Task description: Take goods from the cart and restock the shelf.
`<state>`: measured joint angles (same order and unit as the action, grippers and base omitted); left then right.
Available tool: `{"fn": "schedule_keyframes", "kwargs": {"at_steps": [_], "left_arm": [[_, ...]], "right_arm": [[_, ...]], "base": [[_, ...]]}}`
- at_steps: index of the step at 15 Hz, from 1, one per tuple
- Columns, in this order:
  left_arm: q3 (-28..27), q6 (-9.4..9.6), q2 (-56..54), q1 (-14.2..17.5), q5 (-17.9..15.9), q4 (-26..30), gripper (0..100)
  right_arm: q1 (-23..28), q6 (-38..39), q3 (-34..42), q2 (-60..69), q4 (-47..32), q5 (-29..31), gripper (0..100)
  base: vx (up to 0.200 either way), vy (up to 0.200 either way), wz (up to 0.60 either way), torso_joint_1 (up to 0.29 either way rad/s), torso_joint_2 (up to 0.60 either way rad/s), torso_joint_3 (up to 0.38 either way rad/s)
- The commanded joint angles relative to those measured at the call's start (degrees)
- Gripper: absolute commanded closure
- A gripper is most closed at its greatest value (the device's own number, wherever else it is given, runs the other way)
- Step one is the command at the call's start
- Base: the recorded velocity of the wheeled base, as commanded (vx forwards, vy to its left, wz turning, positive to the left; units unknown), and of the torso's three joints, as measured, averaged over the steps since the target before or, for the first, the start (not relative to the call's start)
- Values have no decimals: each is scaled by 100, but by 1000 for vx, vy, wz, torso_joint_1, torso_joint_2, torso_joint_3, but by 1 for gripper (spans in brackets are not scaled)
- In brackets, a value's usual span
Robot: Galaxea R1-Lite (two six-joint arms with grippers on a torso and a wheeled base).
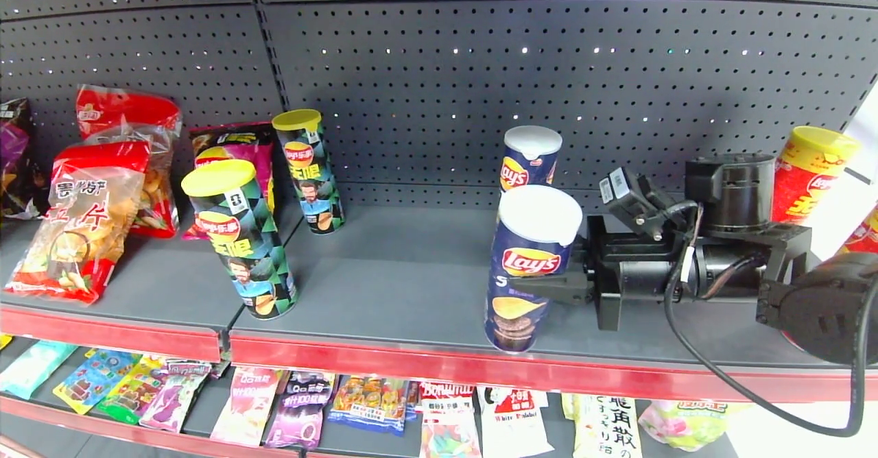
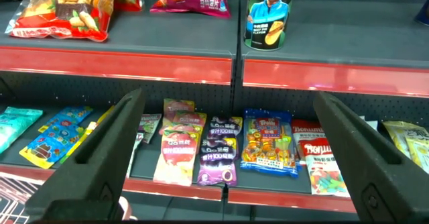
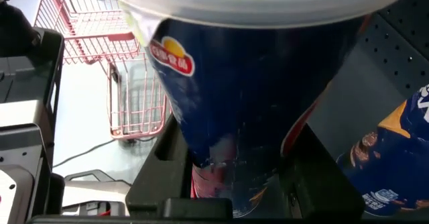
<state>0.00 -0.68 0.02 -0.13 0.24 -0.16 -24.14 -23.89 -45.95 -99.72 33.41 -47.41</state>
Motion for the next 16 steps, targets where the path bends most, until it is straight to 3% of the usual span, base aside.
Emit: {"fn": "schedule_keyframes", "kwargs": {"at_steps": [1,3,4,9,16], "left_arm": [[0,-2,-2,5,2,-2,0],[0,-2,-2,5,2,-2,0],[0,-2,-2,5,2,-2,0],[0,-2,-2,-4,2,-2,0],[0,-2,-2,-4,2,-2,0]], "right_arm": [[-12,8,7,-12,-2,39,100],[-12,-1,16,-21,-2,48,100],[-21,-1,16,-21,-2,48,0],[-12,-1,86,40,16,48,0],[111,-19,877,585,25,338,0]], "base": [[0,0,0,0,0,0],[0,0,0,0,0,0],[0,0,0,0,0,0],[0,0,0,0,0,0],[0,0,0,0,0,0]]}}
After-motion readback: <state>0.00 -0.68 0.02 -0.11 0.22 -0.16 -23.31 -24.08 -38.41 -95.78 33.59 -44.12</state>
